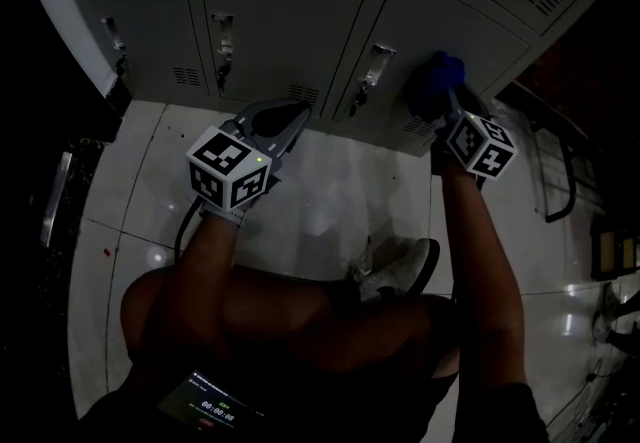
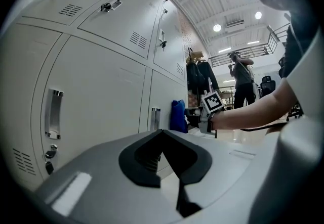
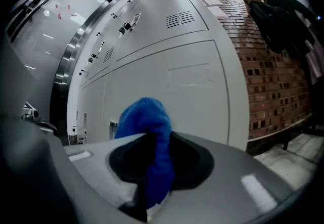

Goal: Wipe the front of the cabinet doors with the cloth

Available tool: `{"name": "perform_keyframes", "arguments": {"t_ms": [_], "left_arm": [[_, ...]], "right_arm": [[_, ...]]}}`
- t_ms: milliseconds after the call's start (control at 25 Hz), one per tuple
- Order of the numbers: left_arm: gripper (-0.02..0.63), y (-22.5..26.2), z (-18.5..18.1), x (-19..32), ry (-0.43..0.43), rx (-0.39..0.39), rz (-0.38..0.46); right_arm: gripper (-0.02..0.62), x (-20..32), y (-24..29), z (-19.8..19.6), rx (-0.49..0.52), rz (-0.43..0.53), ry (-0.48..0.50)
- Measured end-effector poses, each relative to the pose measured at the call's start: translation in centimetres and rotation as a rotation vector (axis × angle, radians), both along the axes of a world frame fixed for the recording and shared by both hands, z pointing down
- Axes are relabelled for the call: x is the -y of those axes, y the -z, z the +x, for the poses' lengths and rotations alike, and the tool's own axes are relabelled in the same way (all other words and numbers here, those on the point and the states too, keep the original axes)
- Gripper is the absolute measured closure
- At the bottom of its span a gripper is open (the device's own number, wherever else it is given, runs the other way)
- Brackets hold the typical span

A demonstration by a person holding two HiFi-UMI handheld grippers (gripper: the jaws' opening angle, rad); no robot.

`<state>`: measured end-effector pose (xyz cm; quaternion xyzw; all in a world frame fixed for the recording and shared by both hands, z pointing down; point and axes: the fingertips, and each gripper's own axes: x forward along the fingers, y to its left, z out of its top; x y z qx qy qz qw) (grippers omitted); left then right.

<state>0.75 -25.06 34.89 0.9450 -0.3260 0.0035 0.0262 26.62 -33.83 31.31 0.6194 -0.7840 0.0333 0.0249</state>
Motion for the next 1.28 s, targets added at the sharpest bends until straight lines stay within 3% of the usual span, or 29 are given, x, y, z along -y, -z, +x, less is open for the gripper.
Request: {"name": "perform_keyframes", "arguments": {"t_ms": [160,360,600,840,1080,1280], "left_arm": [[0.606,-0.3,0.1,0.0,-0.002,0.013,-0.002],[0.605,-0.5,0.3,0.0,0.001,0.016,-0.003],[0.606,-0.3,0.0,0.2,0.006,0.01,-0.003],[0.606,0.0,0.1,0.0,0.014,-0.002,0.005],[0.606,0.3,0.0,-0.1,0.012,-0.013,0.005],[0.606,0.7,-0.2,-0.2,0.011,-0.036,0.002]], "right_arm": [[0.52,-0.8,-0.2,4.5,0.017,-0.007,-0.078],[0.52,-1.5,-0.5,8.9,0.122,-0.014,-0.133],[0.52,-2.4,-1.0,11.2,0.131,-0.018,-0.207],[0.52,-3.2,-2.8,6.6,0.116,-0.031,-0.152],[0.52,-2.4,-4.6,-2.9,0.033,-0.015,-0.005],[0.52,-1.1,-7.3,-9.3,0.024,-0.036,0.079]]}}
